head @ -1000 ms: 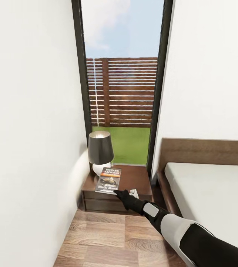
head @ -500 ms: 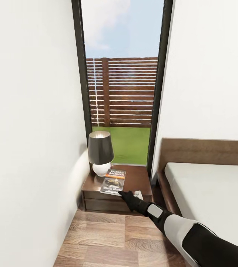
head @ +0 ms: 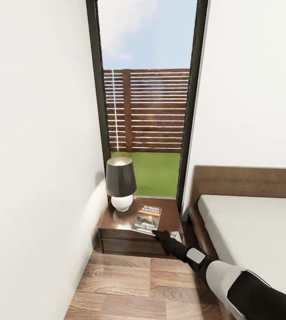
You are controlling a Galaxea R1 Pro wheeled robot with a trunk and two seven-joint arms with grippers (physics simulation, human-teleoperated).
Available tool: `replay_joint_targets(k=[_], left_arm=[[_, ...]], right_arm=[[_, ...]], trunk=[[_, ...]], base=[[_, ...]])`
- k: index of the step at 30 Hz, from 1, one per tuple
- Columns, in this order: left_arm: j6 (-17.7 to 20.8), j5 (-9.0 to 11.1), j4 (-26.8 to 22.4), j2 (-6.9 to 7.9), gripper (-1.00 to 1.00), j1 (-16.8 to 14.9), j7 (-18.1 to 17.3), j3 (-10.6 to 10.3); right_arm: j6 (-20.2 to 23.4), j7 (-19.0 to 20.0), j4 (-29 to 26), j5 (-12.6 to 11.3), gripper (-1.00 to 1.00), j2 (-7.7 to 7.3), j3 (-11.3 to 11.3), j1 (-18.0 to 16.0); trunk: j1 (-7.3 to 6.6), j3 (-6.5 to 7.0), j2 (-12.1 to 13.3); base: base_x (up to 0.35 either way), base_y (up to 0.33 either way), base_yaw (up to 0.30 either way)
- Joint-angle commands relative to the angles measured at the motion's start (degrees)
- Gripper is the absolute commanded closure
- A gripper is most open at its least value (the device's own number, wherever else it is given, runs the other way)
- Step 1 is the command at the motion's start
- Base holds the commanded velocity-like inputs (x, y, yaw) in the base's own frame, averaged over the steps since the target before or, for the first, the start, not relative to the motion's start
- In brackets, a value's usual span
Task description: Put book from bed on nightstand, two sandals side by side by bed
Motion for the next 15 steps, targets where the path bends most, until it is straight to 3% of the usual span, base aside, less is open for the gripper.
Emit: replay_joint_targets(k=[1,5,15], left_arm=[[-0.17,0.07,0.12,0.02,-1.00,-0.06,-0.29,0.20],[-0.17,0.10,0.12,0.02,-1.00,-0.06,-0.29,-0.02],[-0.17,0.13,0.12,0.04,-1.00,-0.06,-0.22,-0.77]], right_arm=[[0.54,0.43,0.25,-1.16,1.00,-0.29,0.46,0.04],[0.58,0.53,0.25,-2.49,1.00,-1.41,0.42,0.49],[0.54,0.50,0.17,-3.08,1.00,-1.75,0.59,0.77]], trunk=[[0.00,-0.06,-0.04],[0.00,-0.06,-0.04],[0.00,-0.06,-0.04]], base=[[0.000,0.000,0.000],[0.000,0.000,0.000],[0.000,0.000,0.000]])
